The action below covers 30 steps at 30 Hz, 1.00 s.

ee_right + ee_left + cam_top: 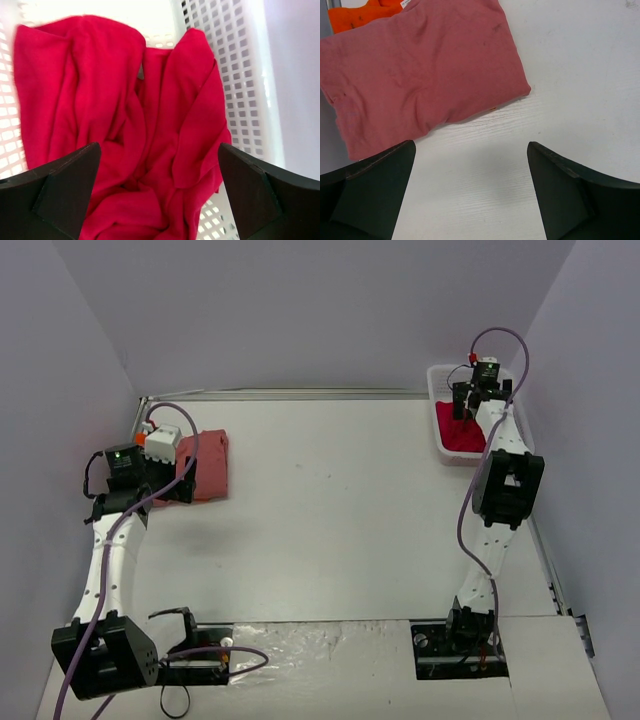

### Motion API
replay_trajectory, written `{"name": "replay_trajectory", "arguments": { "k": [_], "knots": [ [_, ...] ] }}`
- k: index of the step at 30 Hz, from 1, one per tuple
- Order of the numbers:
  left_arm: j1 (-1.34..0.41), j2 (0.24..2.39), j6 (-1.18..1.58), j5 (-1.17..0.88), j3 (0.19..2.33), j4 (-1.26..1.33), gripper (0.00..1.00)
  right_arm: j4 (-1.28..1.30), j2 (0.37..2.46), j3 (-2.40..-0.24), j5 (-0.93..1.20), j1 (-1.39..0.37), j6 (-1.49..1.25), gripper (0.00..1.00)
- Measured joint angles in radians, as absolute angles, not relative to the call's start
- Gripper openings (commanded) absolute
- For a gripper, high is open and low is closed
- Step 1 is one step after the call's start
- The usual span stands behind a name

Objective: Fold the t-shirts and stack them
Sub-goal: Grab crumpled tshirt from bin with the right arm

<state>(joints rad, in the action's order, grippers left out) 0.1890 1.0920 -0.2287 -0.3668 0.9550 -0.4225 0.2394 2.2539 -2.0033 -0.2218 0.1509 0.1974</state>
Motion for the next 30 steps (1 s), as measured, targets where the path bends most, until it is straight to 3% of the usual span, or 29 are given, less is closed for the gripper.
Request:
{"name": "replay_trajectory", "arguments": {
  "k": [24, 27, 28, 30],
  "knots": [
    [0.193, 1.103, -0.233, -0.368, 0.955, -0.425, 0.94, 0.289, 2.474, -2.119, -0.199, 0.211, 0.173, 0.99],
    [0.197, 1.104, -0.233, -0.368, 0.955, -0.425, 0.94, 0.297, 2.483, -2.133, -0.191, 0.213, 0.172, 0.88],
    [0.198, 1.105, -0.233, -0.369, 0.955, -0.425, 0.94, 0.3, 2.484, -2.134, -0.185, 0.213, 0.172, 0.77],
    [0.198, 1.106, -0.233, -0.369, 0.955, -0.425, 0.94, 0.301, 2.485, -2.135, -0.17, 0.214, 0.171, 0.65]
  ]
}}
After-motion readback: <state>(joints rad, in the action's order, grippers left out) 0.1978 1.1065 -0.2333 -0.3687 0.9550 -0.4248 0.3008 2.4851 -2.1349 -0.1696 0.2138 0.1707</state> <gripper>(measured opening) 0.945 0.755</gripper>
